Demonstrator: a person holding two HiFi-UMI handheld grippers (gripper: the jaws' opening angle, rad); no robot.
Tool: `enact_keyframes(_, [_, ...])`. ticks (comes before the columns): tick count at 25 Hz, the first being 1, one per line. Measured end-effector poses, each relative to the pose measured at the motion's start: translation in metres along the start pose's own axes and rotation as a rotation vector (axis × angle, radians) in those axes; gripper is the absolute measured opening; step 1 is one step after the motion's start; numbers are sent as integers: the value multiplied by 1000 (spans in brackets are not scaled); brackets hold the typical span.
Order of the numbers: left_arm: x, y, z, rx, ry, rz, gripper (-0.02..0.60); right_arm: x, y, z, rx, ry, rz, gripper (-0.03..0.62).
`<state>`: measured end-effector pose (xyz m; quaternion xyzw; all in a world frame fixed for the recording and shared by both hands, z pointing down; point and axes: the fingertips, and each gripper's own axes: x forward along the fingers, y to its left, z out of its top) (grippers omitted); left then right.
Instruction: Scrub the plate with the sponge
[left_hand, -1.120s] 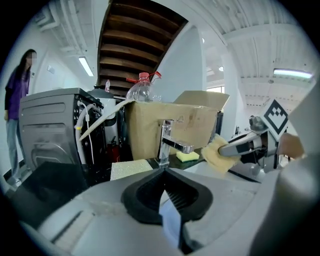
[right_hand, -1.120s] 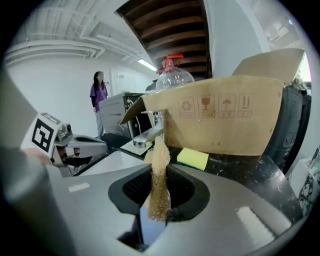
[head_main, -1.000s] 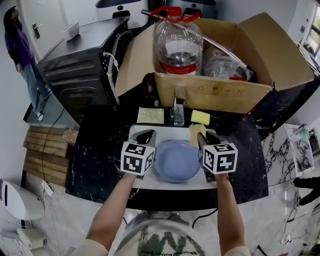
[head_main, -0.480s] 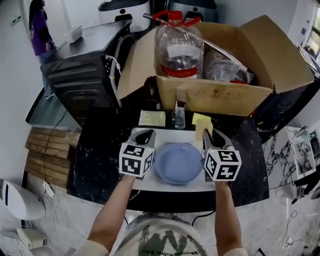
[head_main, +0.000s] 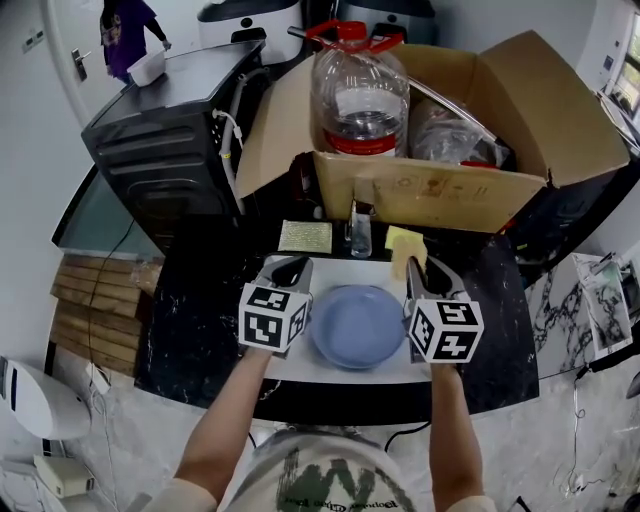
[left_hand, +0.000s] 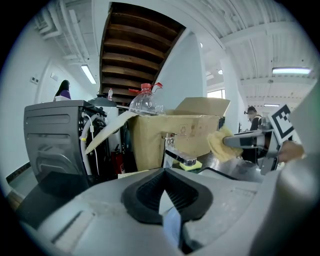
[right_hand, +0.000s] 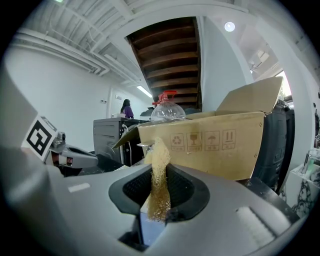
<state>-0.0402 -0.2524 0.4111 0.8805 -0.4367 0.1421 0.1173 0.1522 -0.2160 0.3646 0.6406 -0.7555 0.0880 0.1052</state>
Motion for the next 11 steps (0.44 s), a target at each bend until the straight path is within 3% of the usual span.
enact_keyframes(11, [4, 1, -2, -6, 5, -7, 3, 1, 0, 0, -2, 3, -3, 67])
